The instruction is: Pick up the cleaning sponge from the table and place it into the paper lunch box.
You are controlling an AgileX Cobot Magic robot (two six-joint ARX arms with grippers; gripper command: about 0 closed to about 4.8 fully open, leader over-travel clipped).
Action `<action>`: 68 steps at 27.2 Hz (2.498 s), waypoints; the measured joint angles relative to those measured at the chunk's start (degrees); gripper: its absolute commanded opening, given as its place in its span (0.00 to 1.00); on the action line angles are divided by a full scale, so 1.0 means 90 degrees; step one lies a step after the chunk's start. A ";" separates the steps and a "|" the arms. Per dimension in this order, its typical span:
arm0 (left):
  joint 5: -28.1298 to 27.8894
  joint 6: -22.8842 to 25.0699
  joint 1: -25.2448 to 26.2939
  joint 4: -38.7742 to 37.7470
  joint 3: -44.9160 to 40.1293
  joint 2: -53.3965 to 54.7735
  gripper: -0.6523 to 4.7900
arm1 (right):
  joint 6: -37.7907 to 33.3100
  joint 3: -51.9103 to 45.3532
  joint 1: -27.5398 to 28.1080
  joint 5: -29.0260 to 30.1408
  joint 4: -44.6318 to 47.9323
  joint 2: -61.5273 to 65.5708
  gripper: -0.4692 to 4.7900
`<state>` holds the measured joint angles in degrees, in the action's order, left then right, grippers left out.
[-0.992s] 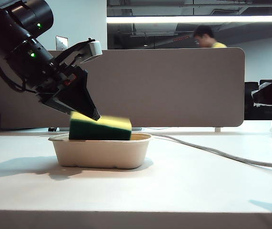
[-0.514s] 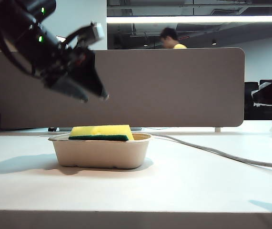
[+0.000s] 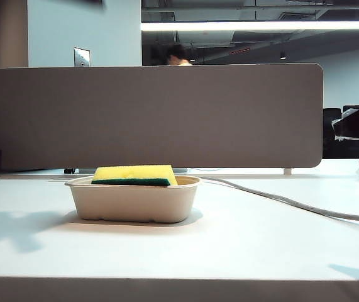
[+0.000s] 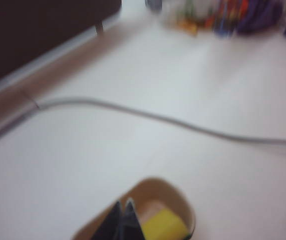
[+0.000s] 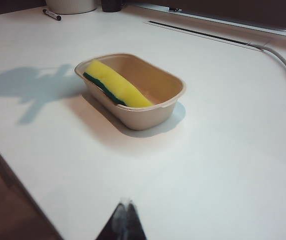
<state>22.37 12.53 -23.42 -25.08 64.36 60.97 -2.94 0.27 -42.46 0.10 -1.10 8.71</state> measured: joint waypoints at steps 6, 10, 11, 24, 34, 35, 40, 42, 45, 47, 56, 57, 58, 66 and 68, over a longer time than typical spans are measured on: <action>-0.1302 -0.0522 -0.1018 0.0019 -0.0124 -0.1520 0.11 | 0.0000 0.0000 0.0585 0.0000 0.0000 -0.0100 0.08; -0.2569 -0.0714 -0.2093 0.0044 -0.0374 -0.2412 0.11 | 0.0000 0.0000 0.1132 -0.0005 0.0000 -0.0262 0.08; -0.2919 -0.0736 -0.2295 0.0049 -0.0452 -0.2591 0.11 | 0.0000 0.0000 0.1263 -0.0005 0.0002 -0.0313 0.08; -0.6054 -0.0925 -0.5049 -0.0053 -0.1647 -0.3449 0.11 | 0.0000 0.0000 0.3135 -0.0012 -0.0012 -0.0782 0.08; -0.6079 -0.0945 -0.5119 -0.0199 -0.1858 -0.3444 0.11 | 0.0000 0.0000 0.3912 -0.0007 0.0102 -0.0942 0.08; -0.6076 -0.0947 -0.5119 -0.0199 -0.1858 -0.3444 0.11 | 0.0000 0.0000 0.3990 -0.0010 0.0080 -0.0942 0.08; -0.6079 -0.0947 -0.5119 -0.0202 -0.1858 -0.3444 0.11 | 0.0000 0.0000 0.4146 -0.0010 0.0034 -0.0942 0.08; -0.6076 -0.0947 -0.5119 -0.0202 -0.1858 -0.3441 0.11 | 0.0000 0.0000 0.4146 -0.0012 0.0032 -0.0942 0.08; -0.6076 -0.0947 -0.5119 -0.0199 -0.1858 -0.3444 0.11 | 0.0000 0.0000 0.4146 -0.0012 0.0032 -0.0942 0.08; -0.6076 -0.0947 -0.5119 -0.0202 -0.1858 -0.3444 0.11 | 0.0000 0.0000 0.4146 -0.0012 0.0032 -0.0942 0.08; -0.6076 -0.0947 -0.5100 -0.0202 -0.1858 -0.3444 0.11 | 0.0000 0.0000 0.4146 -0.0010 0.0032 -0.0942 0.08; -0.6057 -0.0947 -0.5047 -0.0202 -0.1858 -0.3444 0.11 | 0.0000 0.0000 0.4146 -0.0012 0.0032 -0.0942 0.08; -0.6028 -0.0947 -0.4903 -0.0199 -0.1858 -0.3446 0.11 | 0.0000 0.0000 0.4146 -0.0010 0.0032 -0.0942 0.08; -0.5207 -0.0952 -0.2603 -0.0231 -0.1858 -0.3478 0.11 | 0.0000 0.0000 0.4146 -0.0012 0.0032 -0.0942 0.08; -0.4901 -0.0957 -0.1736 -0.0240 -0.1858 -0.3526 0.11 | 0.0000 0.0000 0.4146 -0.0010 0.0027 -0.0942 0.08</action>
<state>-21.74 3.92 -39.05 -27.24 47.64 29.23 -2.94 0.27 -5.15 0.01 -0.86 0.23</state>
